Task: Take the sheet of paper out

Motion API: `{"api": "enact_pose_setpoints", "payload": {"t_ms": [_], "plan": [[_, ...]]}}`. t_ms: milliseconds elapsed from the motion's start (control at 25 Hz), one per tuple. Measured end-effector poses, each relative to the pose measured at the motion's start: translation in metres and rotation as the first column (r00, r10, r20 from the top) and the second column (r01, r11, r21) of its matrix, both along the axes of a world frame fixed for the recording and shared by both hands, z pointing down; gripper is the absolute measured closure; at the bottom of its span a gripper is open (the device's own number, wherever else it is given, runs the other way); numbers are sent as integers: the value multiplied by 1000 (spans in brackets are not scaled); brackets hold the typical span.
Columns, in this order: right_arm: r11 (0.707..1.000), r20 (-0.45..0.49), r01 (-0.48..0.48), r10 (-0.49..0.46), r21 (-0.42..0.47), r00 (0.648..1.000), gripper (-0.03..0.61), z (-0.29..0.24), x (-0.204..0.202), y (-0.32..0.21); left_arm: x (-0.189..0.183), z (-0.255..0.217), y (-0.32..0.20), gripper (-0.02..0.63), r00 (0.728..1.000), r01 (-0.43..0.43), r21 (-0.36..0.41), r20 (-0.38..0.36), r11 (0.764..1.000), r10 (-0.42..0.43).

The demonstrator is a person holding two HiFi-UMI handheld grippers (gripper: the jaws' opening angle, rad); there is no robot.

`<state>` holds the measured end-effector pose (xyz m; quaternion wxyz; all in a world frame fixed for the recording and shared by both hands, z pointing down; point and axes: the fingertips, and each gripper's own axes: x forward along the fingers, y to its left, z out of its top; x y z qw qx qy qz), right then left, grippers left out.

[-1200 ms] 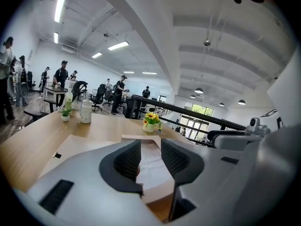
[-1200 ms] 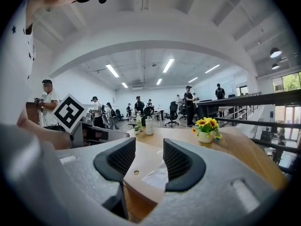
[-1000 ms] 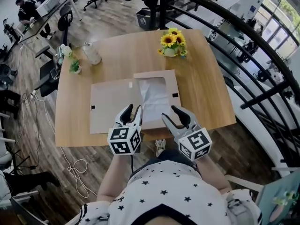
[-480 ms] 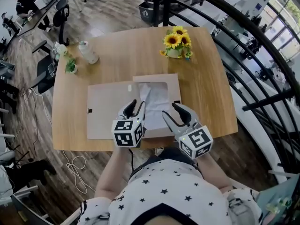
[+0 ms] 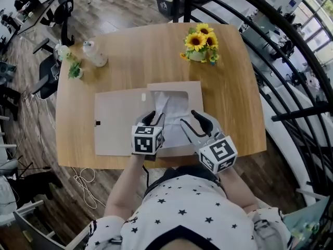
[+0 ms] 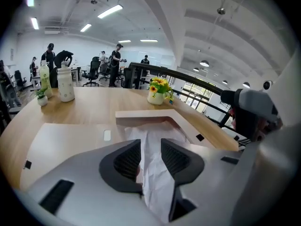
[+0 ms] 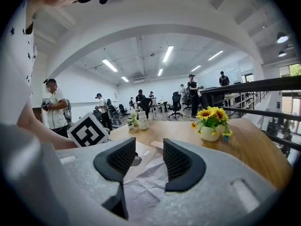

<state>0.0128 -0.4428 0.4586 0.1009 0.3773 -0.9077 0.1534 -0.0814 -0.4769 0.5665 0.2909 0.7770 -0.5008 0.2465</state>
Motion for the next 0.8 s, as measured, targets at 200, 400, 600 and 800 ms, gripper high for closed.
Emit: {"api": "enact_pose_setpoints", "payload": {"t_ms": [200, 400, 600, 800], "plan": [[1000, 3, 5, -4, -19, 1000, 410, 7, 0, -7, -2, 27, -2, 483, 999, -19, -71, 47, 997, 22], [999, 5, 13, -13, -32, 1000, 410, 13, 0, -10, -3, 50, -3, 483, 996, -30, -127, 82, 991, 41], [998, 11, 28, -28, -47, 1000, 410, 17, -3, -11, -2, 65, -3, 489, 993, -39, -169, 107, 985, 57], [998, 18, 29, -28, -55, 999, 410, 20, -3, -13, -2, 76, -3, 503, 989, -43, -202, 133, 978, 71]]}}
